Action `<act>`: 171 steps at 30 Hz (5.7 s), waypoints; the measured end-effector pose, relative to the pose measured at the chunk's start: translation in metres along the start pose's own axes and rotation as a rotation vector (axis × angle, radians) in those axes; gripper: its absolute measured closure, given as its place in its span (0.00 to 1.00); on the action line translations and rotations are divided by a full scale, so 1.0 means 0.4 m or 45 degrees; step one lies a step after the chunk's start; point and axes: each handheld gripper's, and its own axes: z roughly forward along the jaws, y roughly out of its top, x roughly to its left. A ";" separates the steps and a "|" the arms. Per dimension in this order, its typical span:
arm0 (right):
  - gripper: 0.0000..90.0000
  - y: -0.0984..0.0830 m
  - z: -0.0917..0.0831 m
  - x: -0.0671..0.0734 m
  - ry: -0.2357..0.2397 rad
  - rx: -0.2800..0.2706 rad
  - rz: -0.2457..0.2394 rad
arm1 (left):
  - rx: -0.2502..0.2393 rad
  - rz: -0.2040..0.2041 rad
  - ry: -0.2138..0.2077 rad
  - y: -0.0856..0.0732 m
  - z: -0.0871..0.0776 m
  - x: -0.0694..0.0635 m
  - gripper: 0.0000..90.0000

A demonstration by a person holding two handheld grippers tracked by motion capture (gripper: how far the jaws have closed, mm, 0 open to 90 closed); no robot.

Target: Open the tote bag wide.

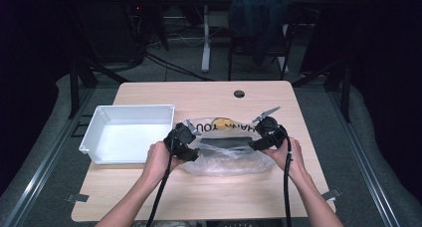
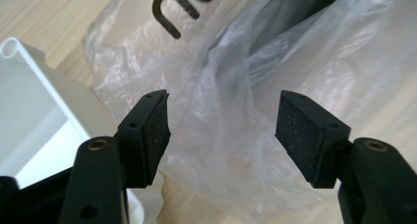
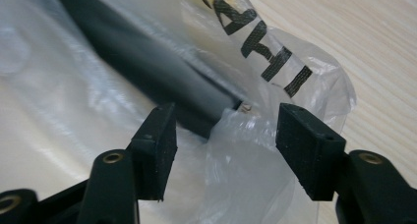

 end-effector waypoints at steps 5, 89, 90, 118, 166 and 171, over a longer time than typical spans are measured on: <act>0.61 -0.002 0.063 -0.037 -0.024 0.071 0.052 | 0.065 -0.021 0.023 0.004 0.077 0.021 0.62; 0.98 -0.092 0.131 -0.093 0.039 0.209 0.053 | 0.027 0.141 -0.235 -0.042 0.128 -0.008 0.65; 0.98 -0.091 0.131 -0.092 0.040 0.214 0.055 | 0.022 0.154 -0.217 -0.046 0.130 -0.015 0.70; 0.87 -0.096 0.137 -0.087 0.030 0.234 0.039 | 0.154 0.372 -0.304 -0.107 0.146 -0.032 0.93; 0.27 -0.133 0.050 -0.043 0.200 0.158 0.012 | 0.056 0.368 -0.537 0.086 0.121 -0.009 0.49; 0.25 -0.133 0.045 -0.045 0.216 0.138 0.014 | 0.068 0.388 -0.565 0.099 0.124 -0.007 0.50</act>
